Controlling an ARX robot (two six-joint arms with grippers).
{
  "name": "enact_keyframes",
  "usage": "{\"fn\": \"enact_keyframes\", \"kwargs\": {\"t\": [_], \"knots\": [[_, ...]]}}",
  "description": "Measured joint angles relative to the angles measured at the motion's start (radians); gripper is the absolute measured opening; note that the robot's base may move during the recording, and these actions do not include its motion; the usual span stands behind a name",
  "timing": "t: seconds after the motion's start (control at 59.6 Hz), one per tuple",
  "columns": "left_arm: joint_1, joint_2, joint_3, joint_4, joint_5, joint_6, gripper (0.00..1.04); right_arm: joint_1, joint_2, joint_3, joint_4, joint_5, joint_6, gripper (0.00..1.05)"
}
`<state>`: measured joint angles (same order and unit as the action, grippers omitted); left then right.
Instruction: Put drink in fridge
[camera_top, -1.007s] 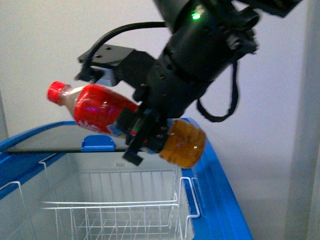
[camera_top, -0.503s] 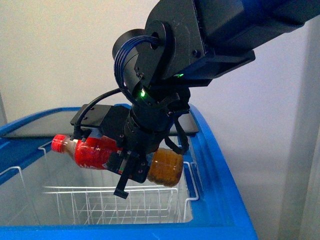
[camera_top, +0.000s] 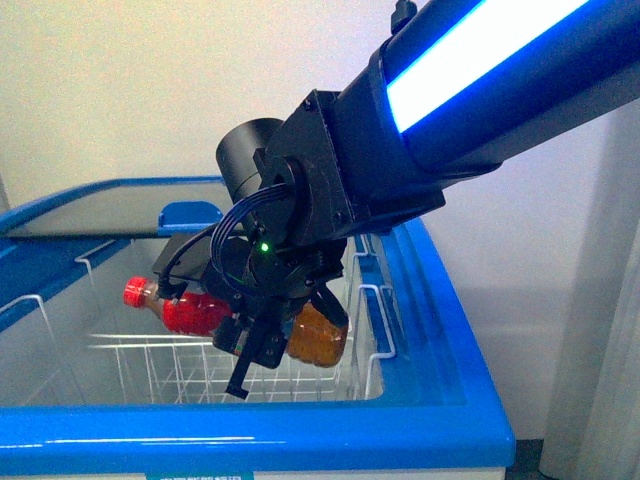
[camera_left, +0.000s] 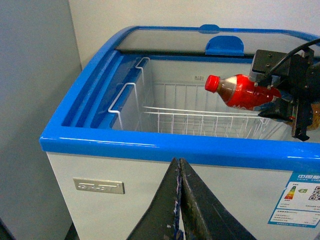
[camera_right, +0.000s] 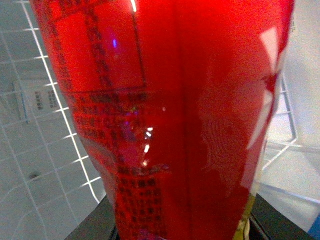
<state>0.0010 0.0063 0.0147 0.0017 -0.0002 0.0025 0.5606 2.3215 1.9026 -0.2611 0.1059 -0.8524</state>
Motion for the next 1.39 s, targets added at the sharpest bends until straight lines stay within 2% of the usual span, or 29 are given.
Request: {"fn": "enact_keyframes", "kwargs": {"t": [0.235, 0.47, 0.654, 0.705, 0.789, 0.806, 0.923, 0.973, 1.007, 1.225, 1.292, 1.393], "knots": [[0.000, 0.000, 0.000, 0.000, 0.000, 0.000, 0.03, 0.005, 0.158, 0.039, 0.130, 0.053, 0.008, 0.39], [0.000, 0.000, 0.000, 0.000, 0.000, 0.000, 0.03, 0.013, 0.210, 0.083, 0.139, 0.058, 0.023, 0.39], [0.000, 0.000, 0.000, 0.000, 0.000, 0.000, 0.26, 0.018, 0.211, 0.090, 0.123, 0.062, 0.032, 0.41], [0.000, 0.000, 0.000, 0.000, 0.000, 0.000, 0.37, 0.018, 0.211, 0.090, 0.111, 0.057, 0.041, 0.53], [0.000, 0.000, 0.000, 0.000, 0.000, 0.000, 0.49, 0.018, 0.210, 0.089, 0.102, 0.047, 0.045, 0.63], [0.000, 0.000, 0.000, 0.000, 0.000, 0.000, 0.51, 0.018, 0.208, 0.089, 0.097, 0.040, 0.047, 0.68], [0.000, 0.000, 0.000, 0.000, 0.000, 0.000, 0.77, 0.018, 0.145, 0.068, 0.093, -0.002, 0.079, 0.92], [0.000, 0.000, 0.000, 0.000, 0.000, 0.000, 0.88, 0.018, 0.100, 0.048, 0.093, -0.027, 0.102, 0.99], [0.000, 0.000, 0.000, 0.000, 0.000, 0.000, 0.96, 0.018, 0.058, 0.030, 0.090, -0.053, 0.119, 0.97], [0.000, 0.000, 0.000, 0.000, 0.000, 0.000, 0.97, 0.008, -0.249, -0.175, 0.071, -0.190, 0.264, 0.97], [0.000, 0.000, 0.000, 0.000, 0.000, 0.000, 0.97, -0.024, -0.333, -0.229, 0.097, -0.165, 0.307, 0.97], [0.000, 0.000, 0.000, 0.000, 0.000, 0.000, 0.97, -0.106, -0.455, -0.300, 0.167, -0.033, 0.415, 0.97]]}}
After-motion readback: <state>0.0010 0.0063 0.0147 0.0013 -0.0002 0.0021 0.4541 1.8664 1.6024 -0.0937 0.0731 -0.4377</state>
